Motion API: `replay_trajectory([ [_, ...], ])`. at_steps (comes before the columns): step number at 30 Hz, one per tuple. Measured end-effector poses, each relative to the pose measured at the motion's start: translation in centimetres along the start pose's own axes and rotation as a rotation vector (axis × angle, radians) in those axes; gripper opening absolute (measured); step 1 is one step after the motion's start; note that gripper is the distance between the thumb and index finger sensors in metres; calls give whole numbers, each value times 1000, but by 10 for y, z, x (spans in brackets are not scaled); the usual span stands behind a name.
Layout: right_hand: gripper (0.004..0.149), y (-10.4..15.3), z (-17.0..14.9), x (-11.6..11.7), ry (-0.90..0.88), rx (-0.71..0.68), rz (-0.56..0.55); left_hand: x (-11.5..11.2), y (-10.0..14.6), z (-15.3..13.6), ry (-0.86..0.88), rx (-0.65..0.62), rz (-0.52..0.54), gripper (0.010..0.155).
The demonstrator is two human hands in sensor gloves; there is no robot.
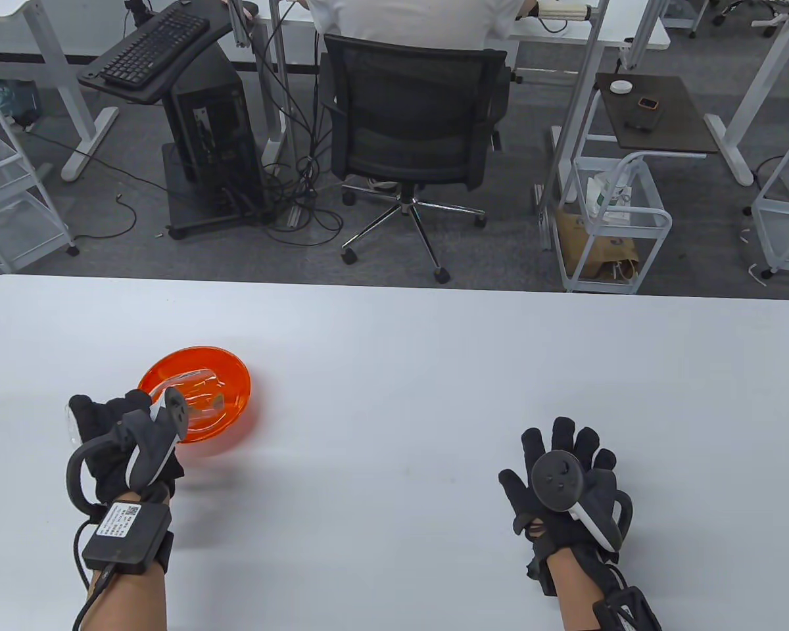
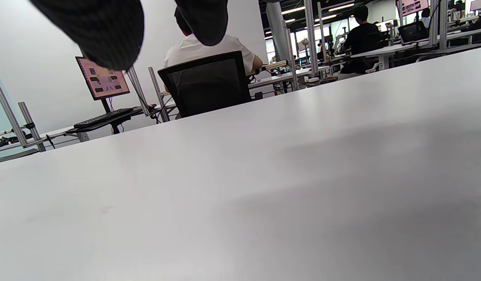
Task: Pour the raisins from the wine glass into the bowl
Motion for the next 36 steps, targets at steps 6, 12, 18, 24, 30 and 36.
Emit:
replay_trajectory([
  [6,72,-1,-2,1,-4,8,8,3,0,2,-24,-13,12,53],
  [12,72,-1,-2,1,-3,7,8,5,0,4,-50,-22,26,52],
  [18,72,-2,-4,3,-6,13,17,6,0,5,-69,-24,33,52],
  [24,72,-2,-5,3,-8,16,17,9,0,5,-81,-16,43,52],
  [30,72,-2,-5,3,-11,12,16,9,0,5,-88,-11,46,51],
  [36,72,-2,-5,3,-21,9,11,13,0,-1,-6,56,33,50],
])
Point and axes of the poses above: the tracker on the back of each hand, its own z axis roughly to the thumb side, its own y axis roughly from the fingertips to the wrist, x = y × z, the point moved 5 cm from there along -y, roughly from the wrist to the fingertips, and after that the axes turned 7 degrees about z, right-handed, at the moved point
